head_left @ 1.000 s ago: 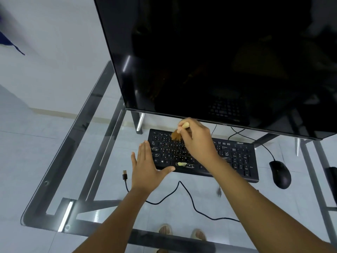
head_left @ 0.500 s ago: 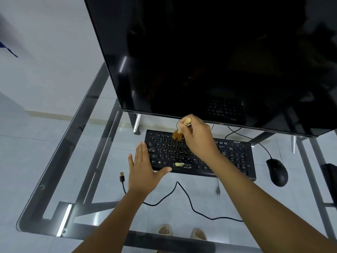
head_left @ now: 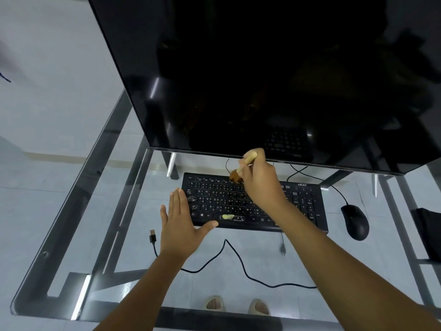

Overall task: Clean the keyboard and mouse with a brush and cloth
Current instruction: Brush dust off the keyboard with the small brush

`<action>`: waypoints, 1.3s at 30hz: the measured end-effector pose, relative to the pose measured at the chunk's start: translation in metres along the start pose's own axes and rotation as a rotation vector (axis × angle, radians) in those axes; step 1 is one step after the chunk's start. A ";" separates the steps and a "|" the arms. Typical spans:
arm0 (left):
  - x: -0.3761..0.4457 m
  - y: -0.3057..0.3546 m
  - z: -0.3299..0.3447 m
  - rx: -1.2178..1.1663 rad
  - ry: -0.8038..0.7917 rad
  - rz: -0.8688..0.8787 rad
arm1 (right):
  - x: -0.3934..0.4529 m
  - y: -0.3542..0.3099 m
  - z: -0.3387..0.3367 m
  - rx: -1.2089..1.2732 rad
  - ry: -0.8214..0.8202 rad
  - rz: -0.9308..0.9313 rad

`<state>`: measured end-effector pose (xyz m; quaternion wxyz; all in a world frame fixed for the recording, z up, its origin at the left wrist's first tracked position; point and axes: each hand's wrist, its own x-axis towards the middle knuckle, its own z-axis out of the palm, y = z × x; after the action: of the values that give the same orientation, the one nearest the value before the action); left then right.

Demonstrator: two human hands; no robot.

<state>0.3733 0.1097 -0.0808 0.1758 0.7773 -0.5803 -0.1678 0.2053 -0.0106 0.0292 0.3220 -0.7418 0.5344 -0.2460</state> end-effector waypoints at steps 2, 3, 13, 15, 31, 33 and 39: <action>0.002 0.006 -0.004 0.071 0.034 0.117 | 0.000 0.003 -0.002 0.070 -0.063 0.007; 0.003 0.010 -0.006 0.107 0.027 0.185 | -0.001 0.006 -0.003 0.024 -0.104 0.006; 0.009 0.030 0.006 0.085 -0.159 0.344 | -0.008 0.017 -0.008 -0.056 -0.008 -0.049; 0.007 0.030 0.007 0.119 -0.156 0.364 | -0.010 0.021 -0.014 0.022 0.067 -0.032; 0.015 0.044 0.008 0.242 -0.153 0.388 | -0.027 0.043 -0.038 0.088 -0.013 0.042; 0.015 0.043 0.009 0.259 -0.161 0.390 | -0.028 0.044 -0.039 -0.020 -0.112 0.022; 0.014 0.046 0.013 0.245 -0.144 0.388 | -0.033 0.043 -0.045 0.112 -0.019 0.024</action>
<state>0.3320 0.0828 -0.0714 0.0671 0.6527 -0.7459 -0.1143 0.1364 0.0016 0.0268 0.3708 -0.7185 0.5255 -0.2648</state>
